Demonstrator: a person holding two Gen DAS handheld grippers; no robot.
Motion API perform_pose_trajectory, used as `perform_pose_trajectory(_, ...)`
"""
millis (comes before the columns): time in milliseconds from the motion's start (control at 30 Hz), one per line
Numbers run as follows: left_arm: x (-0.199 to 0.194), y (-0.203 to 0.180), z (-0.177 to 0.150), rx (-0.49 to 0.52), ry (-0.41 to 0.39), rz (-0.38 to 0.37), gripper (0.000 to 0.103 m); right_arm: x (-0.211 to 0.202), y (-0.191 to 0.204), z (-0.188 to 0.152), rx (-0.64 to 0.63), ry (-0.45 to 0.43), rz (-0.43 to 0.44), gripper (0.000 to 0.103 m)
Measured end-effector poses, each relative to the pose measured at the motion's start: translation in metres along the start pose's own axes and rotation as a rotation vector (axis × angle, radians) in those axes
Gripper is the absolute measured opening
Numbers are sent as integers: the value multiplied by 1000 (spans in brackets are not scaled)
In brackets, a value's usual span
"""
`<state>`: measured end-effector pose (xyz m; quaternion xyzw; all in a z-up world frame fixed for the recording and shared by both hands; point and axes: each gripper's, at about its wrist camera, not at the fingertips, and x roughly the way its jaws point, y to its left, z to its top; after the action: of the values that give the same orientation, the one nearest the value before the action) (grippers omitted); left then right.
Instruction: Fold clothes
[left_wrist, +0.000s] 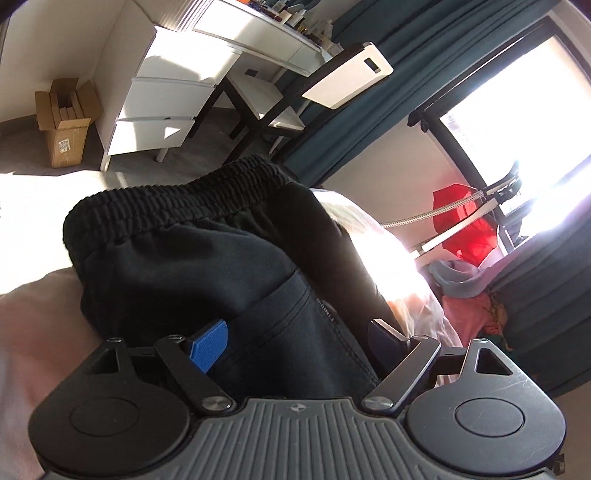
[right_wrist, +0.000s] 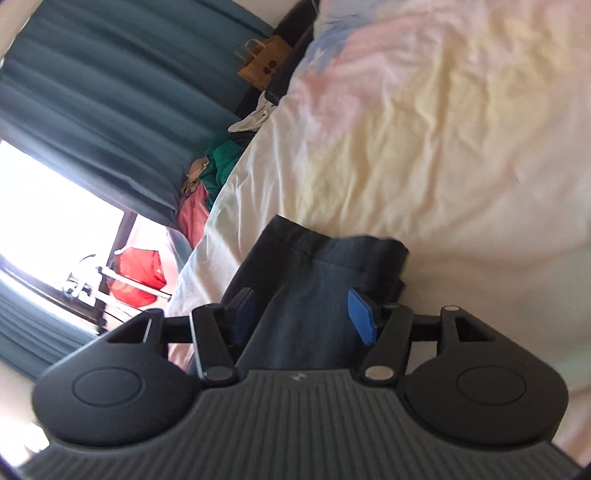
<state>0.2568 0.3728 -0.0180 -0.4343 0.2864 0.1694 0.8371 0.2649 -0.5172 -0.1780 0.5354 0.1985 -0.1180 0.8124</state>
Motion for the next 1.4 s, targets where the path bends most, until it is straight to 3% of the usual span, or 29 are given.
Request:
perform_pose_trajectory(133, -28, 47, -14, -130, 12, 5, 85, -2, -29, -12, 158, 114, 38, 59)
perform_pose_trajectory(300, -19, 85, -28, -267, 43, -27, 86, 22, -31, -19, 145, 218, 87, 59)
perform_pose_trajectory(433, 5, 73, -36, -193, -52, -57, 82, 48, -33, -22, 135, 223, 96, 57)
perform_pose_trajectory(567, 33, 56, -41, -109, -140, -1, 84, 69, -26, -17, 78, 176, 109, 56)
perform_pose_trajectory(633, 40, 51, -43, -132, -190, 20, 84, 79, -25, -14, 79, 140, 130, 56)
perform_pose_trajectory(733, 46, 44, -45, -186, -252, 60, 74, 91, -27, -9, 136, 105, 156, 50)
perform_pose_trajectory(800, 47, 39, -46, -244, -275, 99, 64, 95, -23, -5, 128, 89, 158, 16)
perform_pose_trajectory(867, 44, 41, -42, -290, -280, 109, 34, 93, -14, -4, 73, 65, 157, 14)
perform_pose_trajectory(967, 31, 38, -33, -298, -278, 89, 17, 81, 3, -2, -6, 37, 143, 13)
perform_pose_trajectory(1133, -5, 25, -24, -245, -292, 57, 14, 47, 5, -4, -6, 22, 139, 12)
perform_pose_trajectory(1400, -94, 20, -12, -184, -211, 26, 14, -10, -14, -8, 73, 41, 120, 12)
